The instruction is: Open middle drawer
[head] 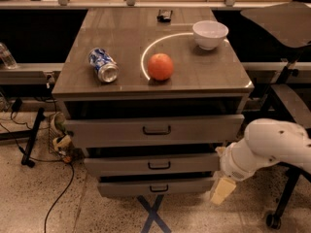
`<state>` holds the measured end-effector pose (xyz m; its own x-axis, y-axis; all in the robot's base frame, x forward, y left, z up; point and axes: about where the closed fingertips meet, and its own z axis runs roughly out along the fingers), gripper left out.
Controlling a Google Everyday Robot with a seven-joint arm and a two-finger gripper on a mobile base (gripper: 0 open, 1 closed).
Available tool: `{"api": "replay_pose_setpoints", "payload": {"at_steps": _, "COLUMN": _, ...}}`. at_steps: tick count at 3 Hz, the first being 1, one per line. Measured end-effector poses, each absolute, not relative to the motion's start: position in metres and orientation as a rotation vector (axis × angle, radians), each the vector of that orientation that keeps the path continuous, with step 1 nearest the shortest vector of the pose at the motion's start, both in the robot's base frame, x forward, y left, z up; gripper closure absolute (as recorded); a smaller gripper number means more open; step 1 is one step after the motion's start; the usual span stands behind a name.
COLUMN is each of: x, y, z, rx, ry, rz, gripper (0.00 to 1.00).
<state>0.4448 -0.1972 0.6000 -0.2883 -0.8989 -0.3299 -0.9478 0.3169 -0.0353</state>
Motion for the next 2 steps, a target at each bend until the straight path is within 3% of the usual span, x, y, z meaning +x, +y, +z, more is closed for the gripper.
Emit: {"api": "replay_pose_setpoints", "payload": {"at_steps": 2, "x": 0.478, "y": -0.187, "z": 0.520, "rx": -1.618, "ry": 2.265, "rz": 0.329, "gripper": 0.00}}
